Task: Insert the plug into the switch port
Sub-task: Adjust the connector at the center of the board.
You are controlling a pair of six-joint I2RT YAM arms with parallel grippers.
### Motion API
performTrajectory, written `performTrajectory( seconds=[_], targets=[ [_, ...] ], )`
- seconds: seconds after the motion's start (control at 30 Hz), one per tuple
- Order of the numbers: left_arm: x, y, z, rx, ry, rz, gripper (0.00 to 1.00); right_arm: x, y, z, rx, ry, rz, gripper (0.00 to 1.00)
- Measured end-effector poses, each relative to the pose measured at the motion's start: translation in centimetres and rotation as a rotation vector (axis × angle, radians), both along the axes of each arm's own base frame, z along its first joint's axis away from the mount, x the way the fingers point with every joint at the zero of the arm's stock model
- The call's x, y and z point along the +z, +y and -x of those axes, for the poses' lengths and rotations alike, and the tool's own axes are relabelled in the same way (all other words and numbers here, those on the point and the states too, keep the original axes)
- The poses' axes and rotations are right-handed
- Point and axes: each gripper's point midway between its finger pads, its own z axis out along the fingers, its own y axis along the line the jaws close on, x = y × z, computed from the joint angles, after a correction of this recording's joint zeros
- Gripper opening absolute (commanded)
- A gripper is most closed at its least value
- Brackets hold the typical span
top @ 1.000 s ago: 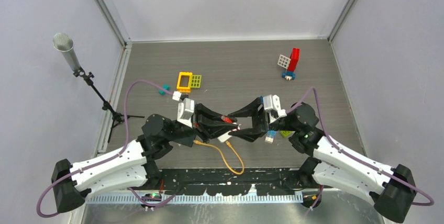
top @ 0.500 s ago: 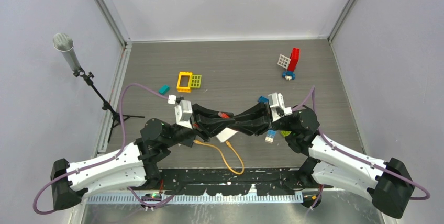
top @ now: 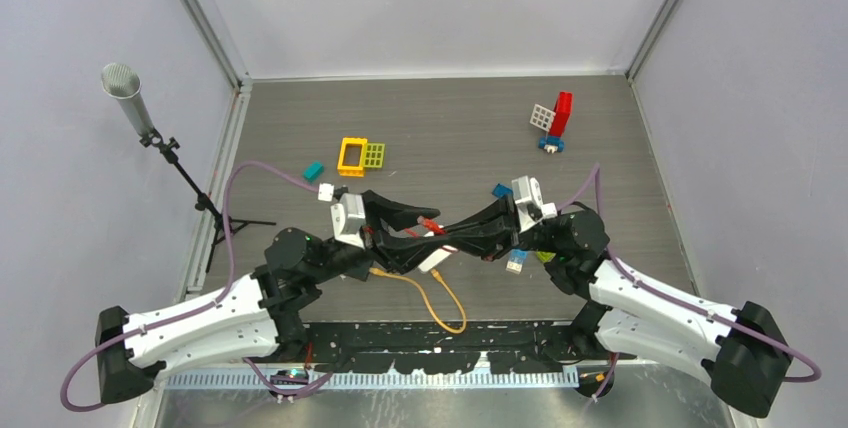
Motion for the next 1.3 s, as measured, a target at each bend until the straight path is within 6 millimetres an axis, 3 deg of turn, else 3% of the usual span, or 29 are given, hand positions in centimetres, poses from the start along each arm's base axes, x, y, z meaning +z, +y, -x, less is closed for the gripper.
performTrajectory(
  seconds=[0.13,0.37,0.87,1.13,1.3],
  targets=[
    [0.2,0.8,0.0,0.017,0.006,0.001,0.62,-0.2,-0.5,0.1,-0.024,0.004,0.014,0.00],
    [0.0,3.2,-0.2,0.081,0.035,0.001,0.62,-0.6,-2.0,-0.2,-0.118,-0.008,0.054,0.00],
    [-3.4,11.7,-2.8,0.399,0.219,0.030,0.57,-4.1,-3.7,-1.2,-0.245,0.002,0.215,0.00],
    [-7.0,12.7,-4.0,0.493,0.312,-0.027,0.57,-2.1,-4.3,-0.6,-0.245,-0.005,0.200,0.00],
    [-7.6,12.9,-4.4,0.518,0.324,-0.044,0.56,-0.1,-4.9,0.0,-0.246,-0.018,0.176,0.00]
  ],
)
